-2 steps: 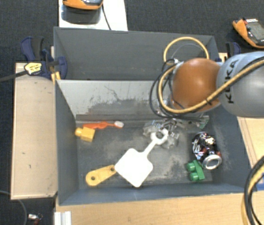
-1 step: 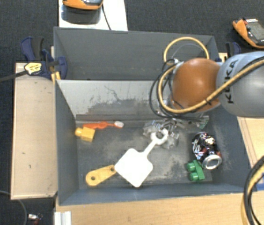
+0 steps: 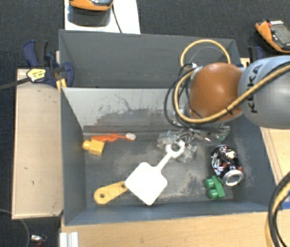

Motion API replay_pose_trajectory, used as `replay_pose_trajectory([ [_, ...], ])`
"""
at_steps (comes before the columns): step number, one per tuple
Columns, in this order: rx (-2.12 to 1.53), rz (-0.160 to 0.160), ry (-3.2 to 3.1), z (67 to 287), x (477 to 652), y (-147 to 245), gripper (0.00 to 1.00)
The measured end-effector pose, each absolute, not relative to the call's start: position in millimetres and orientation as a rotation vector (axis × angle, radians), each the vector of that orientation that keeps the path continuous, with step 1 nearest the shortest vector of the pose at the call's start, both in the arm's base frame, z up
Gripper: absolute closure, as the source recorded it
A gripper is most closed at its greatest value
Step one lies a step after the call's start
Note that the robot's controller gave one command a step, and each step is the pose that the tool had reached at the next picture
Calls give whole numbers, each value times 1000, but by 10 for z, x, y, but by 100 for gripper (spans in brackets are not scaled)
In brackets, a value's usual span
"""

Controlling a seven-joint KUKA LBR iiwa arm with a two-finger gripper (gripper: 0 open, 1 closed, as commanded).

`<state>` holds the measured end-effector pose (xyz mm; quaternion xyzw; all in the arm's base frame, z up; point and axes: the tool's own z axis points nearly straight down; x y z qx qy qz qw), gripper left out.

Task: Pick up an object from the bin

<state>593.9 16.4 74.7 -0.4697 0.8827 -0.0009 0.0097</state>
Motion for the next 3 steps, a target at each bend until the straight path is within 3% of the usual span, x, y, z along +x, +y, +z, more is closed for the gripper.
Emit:
replay_pose_trajectory([
  [2,-1447,-2,2760,883,5945,172,100],
  [3,-1446,6,2771,1196,5917,174,100],
])
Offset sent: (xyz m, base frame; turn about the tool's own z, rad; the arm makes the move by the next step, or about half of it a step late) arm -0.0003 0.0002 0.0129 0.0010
